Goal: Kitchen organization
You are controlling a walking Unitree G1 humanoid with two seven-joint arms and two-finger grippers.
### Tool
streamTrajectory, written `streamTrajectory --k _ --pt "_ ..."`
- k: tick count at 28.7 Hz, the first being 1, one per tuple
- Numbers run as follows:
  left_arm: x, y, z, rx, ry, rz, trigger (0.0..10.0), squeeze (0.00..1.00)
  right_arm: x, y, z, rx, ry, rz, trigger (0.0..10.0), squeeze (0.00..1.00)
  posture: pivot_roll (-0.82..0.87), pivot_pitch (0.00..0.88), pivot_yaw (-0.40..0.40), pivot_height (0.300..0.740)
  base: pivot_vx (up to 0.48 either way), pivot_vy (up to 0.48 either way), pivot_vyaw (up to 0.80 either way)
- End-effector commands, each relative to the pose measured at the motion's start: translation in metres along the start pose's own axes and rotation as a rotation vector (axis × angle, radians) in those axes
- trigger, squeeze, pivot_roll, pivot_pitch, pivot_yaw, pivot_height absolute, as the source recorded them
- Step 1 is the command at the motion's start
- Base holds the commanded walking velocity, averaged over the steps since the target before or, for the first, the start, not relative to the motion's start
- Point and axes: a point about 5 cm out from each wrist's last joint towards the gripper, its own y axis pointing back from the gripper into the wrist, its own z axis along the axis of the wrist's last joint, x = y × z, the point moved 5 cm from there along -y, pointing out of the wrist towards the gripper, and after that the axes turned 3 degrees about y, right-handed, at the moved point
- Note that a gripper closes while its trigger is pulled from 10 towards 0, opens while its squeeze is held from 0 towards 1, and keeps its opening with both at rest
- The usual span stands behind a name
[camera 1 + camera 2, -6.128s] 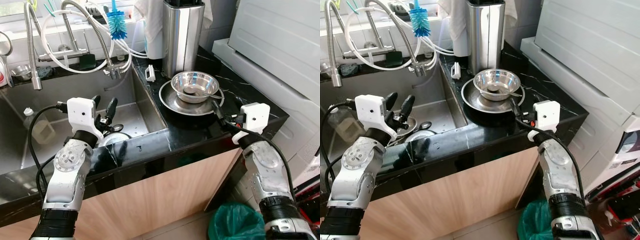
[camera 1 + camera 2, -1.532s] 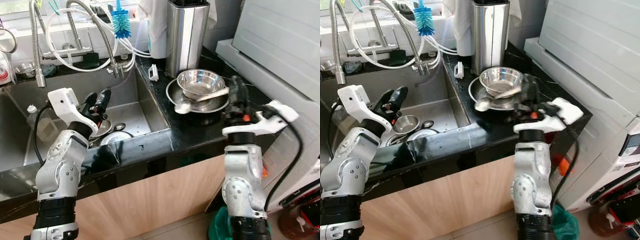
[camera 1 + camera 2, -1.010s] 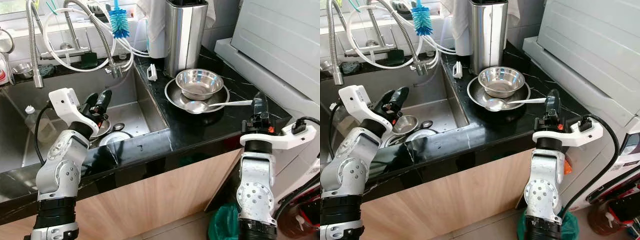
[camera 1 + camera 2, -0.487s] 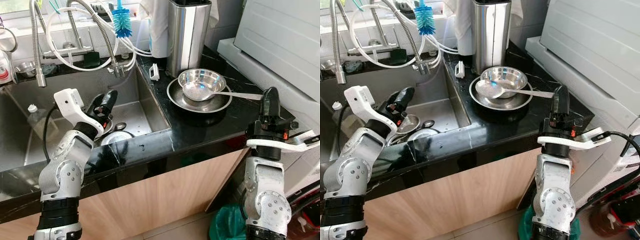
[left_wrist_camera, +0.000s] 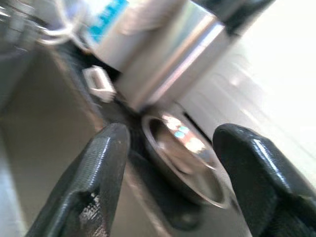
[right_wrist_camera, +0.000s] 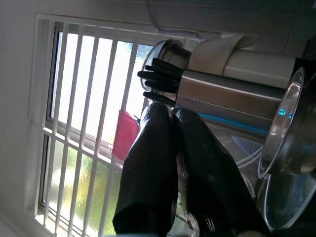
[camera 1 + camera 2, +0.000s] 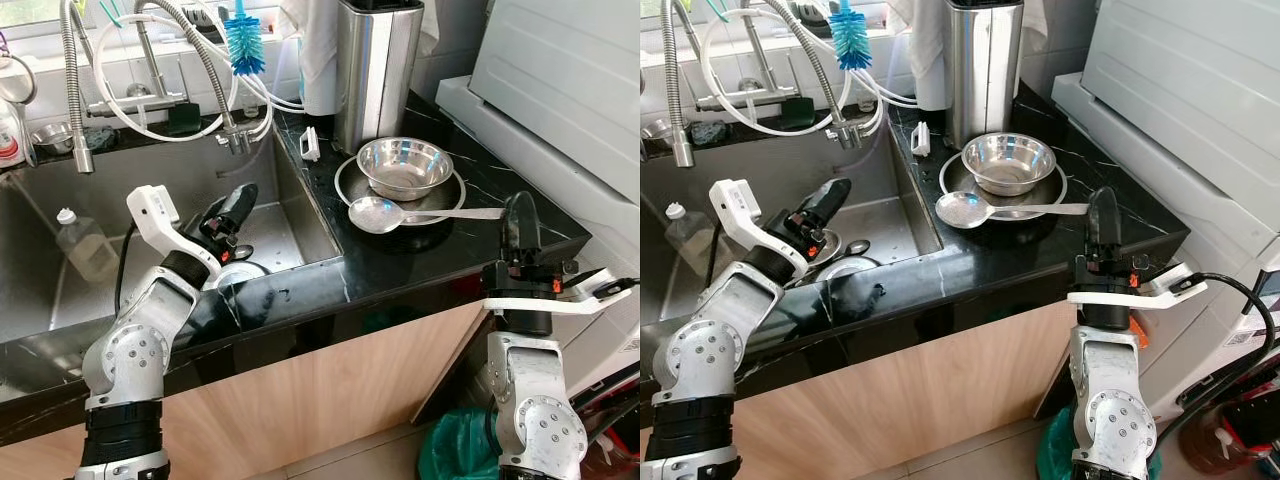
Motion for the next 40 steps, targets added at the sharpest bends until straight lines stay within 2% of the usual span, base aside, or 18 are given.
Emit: streamTrajectory --k 1,5,7,11,13,14,15,16,21,24,26,28,35,37,40 --pt "-0.02 0.003 -0.006 0.062 -0.004 -0.113 10.0 0.0 -0.006 0.011 -0.014 0.015 -0.036 -0.029 10.0 0.0 0.05 0.028 0.026 0.74 0.0 0.0 0.0" --pt "-0.03 0.006 -0.009 0.085 0.017 -0.171 10.0 0.0 -0.005 0.011 -0.015 0.021 -0.03 -0.026 10.0 0.0 0.05 0.033 0.025 0.74 0.0 0.0 0.0" --pt "-0.043 0.012 -0.019 0.151 -0.008 -0.253 10.0 0.0 -0.004 0.01 -0.016 0.035 -0.019 -0.021 10.0 0.0 0.05 0.035 0.025 0.74 0.0 0.0 0.0" --pt "-0.048 0.016 -0.028 0.208 -0.04 -0.298 10.0 0.0 -0.003 0.01 -0.019 0.048 -0.016 -0.013 10.0 0.0 0.06 0.037 0.026 0.74 0.0 0.0 0.0" --pt "-0.039 0.002 -0.026 0.205 -0.139 -0.234 10.0 0.0 -0.003 0.01 -0.021 0.059 -0.013 -0.01 10.0 0.0 0.06 0.039 0.026 0.74 0.0 0.0 0.0" --pt "-0.039 0.001 -0.026 0.214 -0.16 -0.239 10.0 0.0 -0.003 0.01 -0.021 0.059 -0.013 -0.009 10.0 0.0 0.06 0.039 0.026 0.74 0.0 0.0 0.0" --pt "-0.042 0.001 -0.031 0.251 -0.222 -0.27 10.0 0.0 -0.003 0.01 -0.021 0.06 -0.014 -0.009 10.0 0.0 0.07 0.038 0.028 0.74 0.0 0.0 0.0" --pt "-0.043 0.002 -0.034 0.278 -0.237 -0.294 10.0 0.0 -0.003 0.009 -0.022 0.062 -0.016 -0.006 10.0 0.0 0.07 0.038 0.03 0.74 0.0 0.0 0.0" --pt "-0.043 0.004 -0.043 0.335 -0.195 -0.33 10.0 0.0 -0.001 0.008 -0.022 0.067 -0.018 0.006 10.0 0.0 0.07 0.04 0.031 0.74 0.0 0.0 0.0" --pt "-0.042 0.007 -0.053 0.396 -0.128 -0.368 10.0 0.0 -0.001 0.009 -0.022 0.072 -0.019 0.012 10.0 0.0 0.07 0.041 0.034 0.74 0.0 0.0 0.0" --pt "-0.042 0.007 -0.054 0.398 -0.111 -0.371 10.0 0.0 0.0 0.009 -0.022 0.074 -0.018 0.014 10.0 0.0 0.07 0.04 0.035 0.74 0.0 0.0 0.0" --pt "-0.042 0.006 -0.055 0.393 -0.049 -0.383 10.0 0.0 0.002 0.009 -0.022 0.079 -0.015 0.023 10.0 0.0 0.07 0.042 0.034 0.74 0.0 0.0 0.0" --pt "-0.044 0.005 -0.058 0.402 -0.032 -0.41 10.0 0.0 0.004 0.01 -0.025 0.107 -0.007 0.037 10.0 0.0 0.06 0.043 0.033 0.74 0.0 0.0 0.0" --pt "-0.047 0.004 -0.056 0.391 0.0 -0.418 10.0 0.0 0.004 0.011 -0.027 0.12 -0.007 0.035 10.0 0.0 0.06 0.044 0.032 0.74 0.0 0.0 0.0" --pt "-0.051 0.006 -0.056 0.398 -0.009 -0.444 10.0 0.0 0.002 0.012 -0.032 0.151 0.008 0.023 10.0 0.0 0.06 0.044 0.031 0.74 0.0 0.0 0.0"
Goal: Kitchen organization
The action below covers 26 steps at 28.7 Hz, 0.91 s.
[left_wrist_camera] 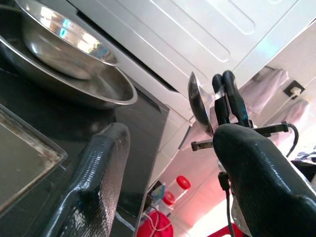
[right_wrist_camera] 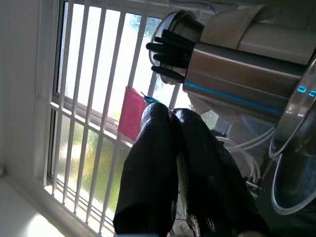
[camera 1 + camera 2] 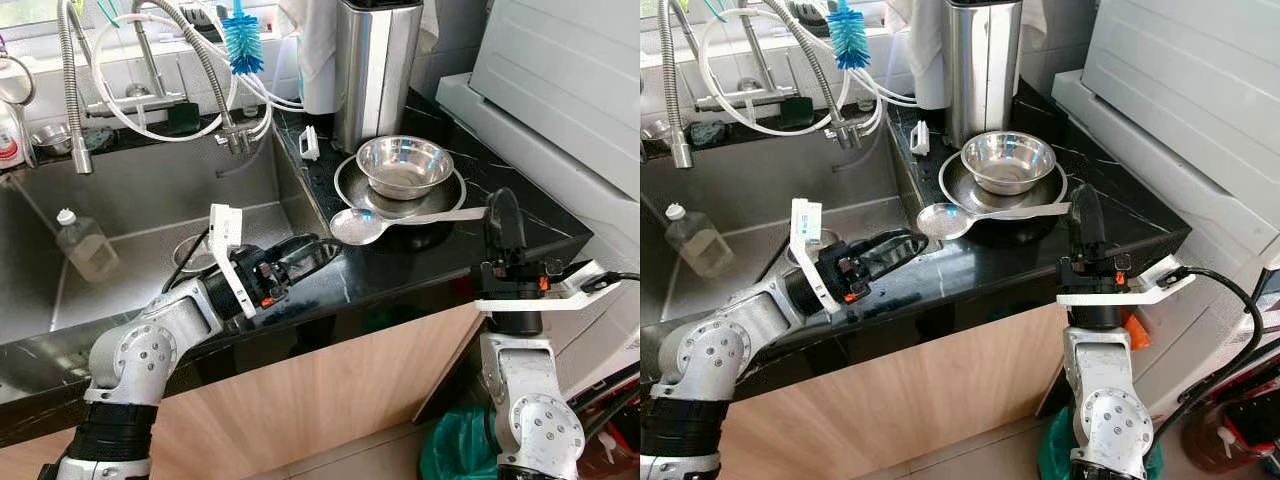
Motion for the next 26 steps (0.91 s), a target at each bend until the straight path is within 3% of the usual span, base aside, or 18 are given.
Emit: streamTrajectory --k 1,17,18,26 --pt "-0.007 0.0 0.003 0.008 -0.018 -0.039 10.0 0.0 -0.003 0.013 -0.017 0.053 -0.011 -0.03 10.0 0.0 0.06 0.044 0.031 0.74 0.0 0.0 0.0" --pt "-0.015 -0.001 -0.007 0.049 0.001 -0.083 10.0 0.0 0.0 0.017 -0.034 0.159 -0.015 -0.013 10.0 0.0 0.06 0.044 0.036 0.74 0.0 0.0 0.0" --pt "-0.015 -0.001 -0.007 0.05 0.001 -0.082 8.3 0.0 0.0 0.017 -0.035 0.166 -0.012 -0.015 10.0 0.0 0.06 0.044 0.035 0.74 0.0 0.0 0.0" --pt "-0.011 0.002 -0.008 0.059 -0.003 -0.063 9.1 0.0 0.003 0.013 -0.025 0.126 0.013 0.005 10.0 0.0 0.06 0.039 0.035 0.74 0.0 0.0 0.0"
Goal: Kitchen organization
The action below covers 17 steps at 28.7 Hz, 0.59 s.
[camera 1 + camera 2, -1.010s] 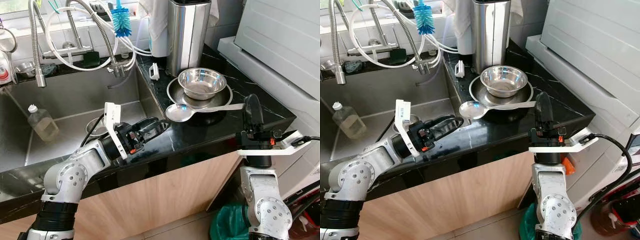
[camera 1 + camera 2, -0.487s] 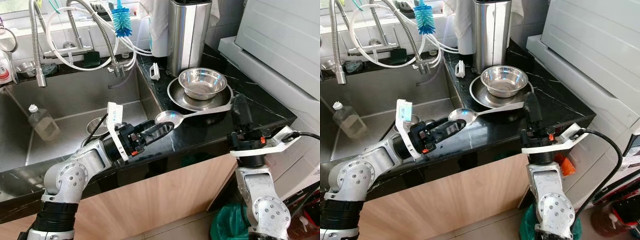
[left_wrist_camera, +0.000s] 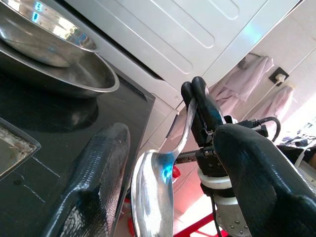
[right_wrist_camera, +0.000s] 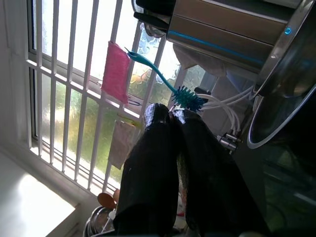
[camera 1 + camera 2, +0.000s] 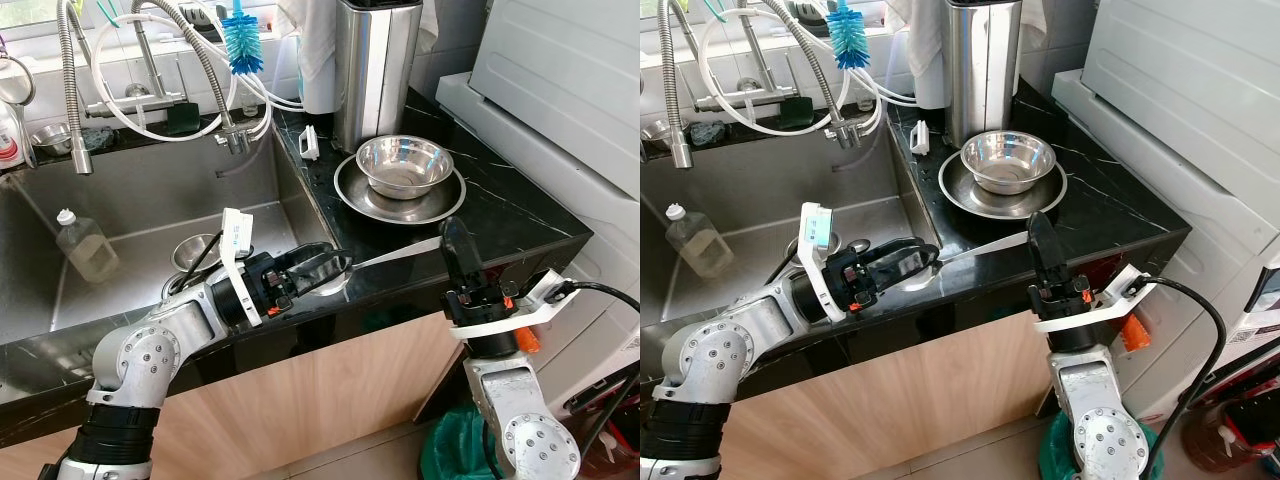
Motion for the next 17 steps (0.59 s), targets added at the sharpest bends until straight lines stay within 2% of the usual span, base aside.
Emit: streamTrajectory --k 1,3,9,11,12,13,14,15,16,17 --pt "-0.0015 0.0029 -0.0007 0.012 -0.007 -0.001 9.1 0.0 0.0109 -0.0068 0.0047 -0.049 -0.011 0.049 10.0 0.0 0.06 0.039 0.035 0.74 0.0 0.0 0.0" --pt "-0.0013 0.0035 -0.0012 0.014 -0.006 -0.001 9.0 0.0 0.0127 -0.0079 0.012 -0.084 -0.023 0.064 10.0 0.0 0.06 0.037 0.034 0.74 0.0 0.0 0.0" --pt "-0.0016 0.0029 -0.0024 0.016 -0.005 -0.005 9.0 0.0 0.0146 -0.0076 0.0125 -0.091 -0.027 0.073 10.0 0.0 0.06 0.031 0.033 0.74 0.0 0.0 0.0" --pt "-0.0026 0.0022 -0.0025 0.017 -0.005 -0.01 8.7 0.0 0.0146 -0.0076 0.0119 -0.088 -0.025 0.073 10.0 0.0 0.06 0.031 0.033 0.74 0.0 0.0 0.0" --pt "-0.0032 0.0021 -0.0025 0.017 -0.004 -0.014 8.1 0.0 0.0147 -0.0076 0.0121 -0.09 -0.025 0.074 10.0 0.0 0.06 0.031 0.033 0.74 0.0 0.0 0.0" --pt "-0.0039 0.0022 -0.0028 0.019 -0.002 -0.02 4.2 0.0 0.0148 -0.0077 0.0128 -0.094 -0.024 0.074 10.0 0.0 0.06 0.033 0.032 0.74 0.0 0.0 0.0" --pt "-0.004 0.0023 -0.0028 0.02 -0.002 -0.02 4.2 0.0 0.0148 -0.0078 0.013 -0.095 -0.024 0.074 10.0 0.0 0.06 0.033 0.032 0.74 0.0 0.0 0.0" --pt "-0.004 0.0025 -0.0032 0.021 -0.001 -0.021 0.8 0.0 0.015 -0.0079 0.0135 -0.098 -0.025 0.075 10.0 0.0 0.06 0.034 0.033 0.74 0.0 0.0 0.0" --pt "-0.0047 0.0027 -0.0039 0.023 0.0 -0.025 0.0 0.0 0.0151 -0.0081 0.0143 -0.102 -0.024 0.076 10.0 0.0 0.06 0.036 0.033 0.74 0.0 0.0 0.0" --pt "-0.0051 0.0028 -0.0042 0.024 0.001 -0.027 0.0 0.0 0.0151 -0.0082 0.0146 -0.103 -0.023 0.077 10.0 0.0 0.06 0.036 0.033 0.74 0.0 0.0 0.0"
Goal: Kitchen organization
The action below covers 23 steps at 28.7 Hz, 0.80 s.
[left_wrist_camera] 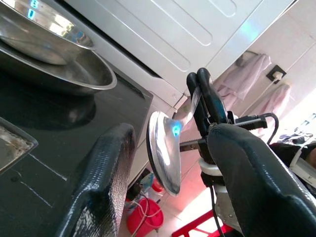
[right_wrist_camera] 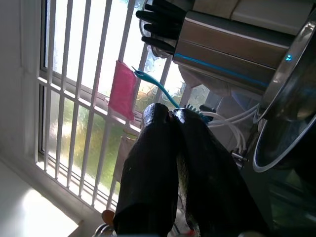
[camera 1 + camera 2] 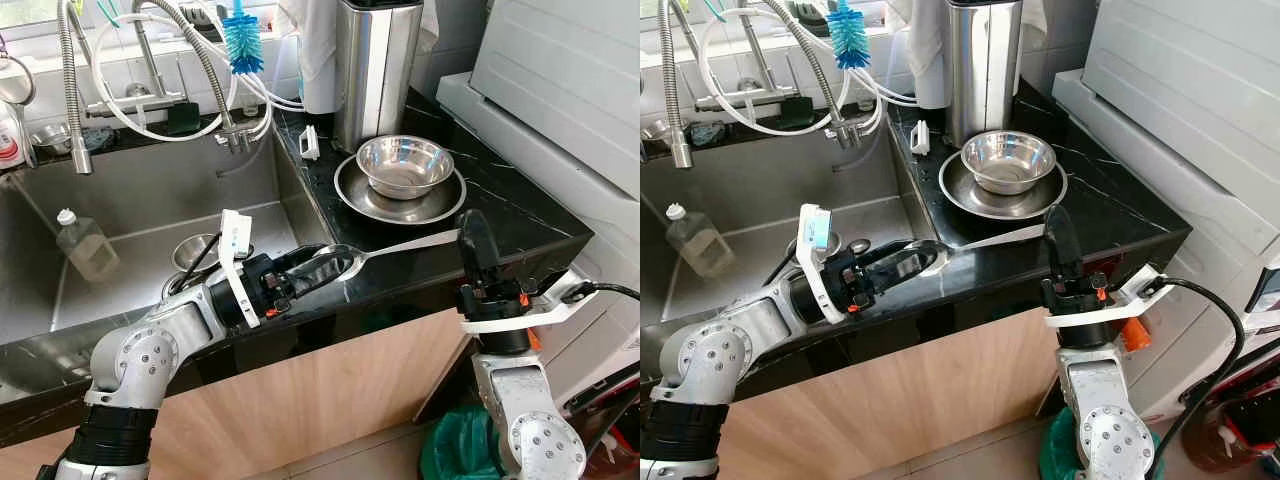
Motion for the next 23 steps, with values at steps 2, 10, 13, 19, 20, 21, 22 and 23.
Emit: streamTrajectory --k 2,10,13,19,20,21,22,23 --pt "-0.0053 0.0012 -0.0029 0.019 0.0 -0.018 0.0 0.0 0.0114 -0.0074 0.0013 -0.034 -0.013 0.055 10.0 0.0 0.06 0.036 0.033 0.74 0.0 0.0 0.0" --pt "-0.0058 0.0007 -0.0028 0.021 -0.001 -0.025 0.0 0.0 0.0112 -0.0087 0.0019 -0.038 -0.007 0.056 10.0 0.0 0.06 0.037 0.034 0.74 0.0 0.0 0.0" --pt "-0.0066 0.0005 -0.0032 0.025 -0.002 -0.028 0.0 0.0 0.0107 -0.0089 0.0006 -0.036 -0.005 0.054 10.0 0.0 0.06 0.038 0.035 0.74 0.0 0.0 0.0" --pt "-0.0056 0.001 -0.0021 0.024 -0.006 -0.025 0.0 0.0 0.0106 -0.0087 -0.0035 -0.019 0.009 0.05 10.0 0.0 0.06 0.04 0.035 0.74 0.0 0.0 0.0" --pt "-0.0055 0.001 -0.0019 0.023 -0.007 -0.024 0.0 0.0 0.0102 -0.0088 -0.0041 -0.015 0.013 0.047 10.0 0.0 0.06 0.04 0.036 0.74 0.0 0.0 0.0" --pt "-0.0053 0.0011 -0.0018 0.023 -0.008 -0.023 0.0 0.0 0.0101 -0.0089 -0.0047 -0.012 0.015 0.046 10.0 0.0 0.06 0.04 0.036 0.74 0.0 0.0 0.0" --pt "-0.0052 0.0012 -0.0017 0.022 -0.009 -0.022 0.0 0.0 0.0101 -0.0089 -0.005 -0.011 0.017 0.047 10.0 0.0 0.06 0.04 0.036 0.74 0.0 0.0 0.0" --pt "-0.0049 0.0012 -0.0015 0.021 -0.01 -0.021 0.0 0.0 0.0101 -0.0089 -0.0054 -0.008 0.024 0.047 10.0 0.0 0.06 0.04 0.036 0.74 0.0 0.0 0.0"
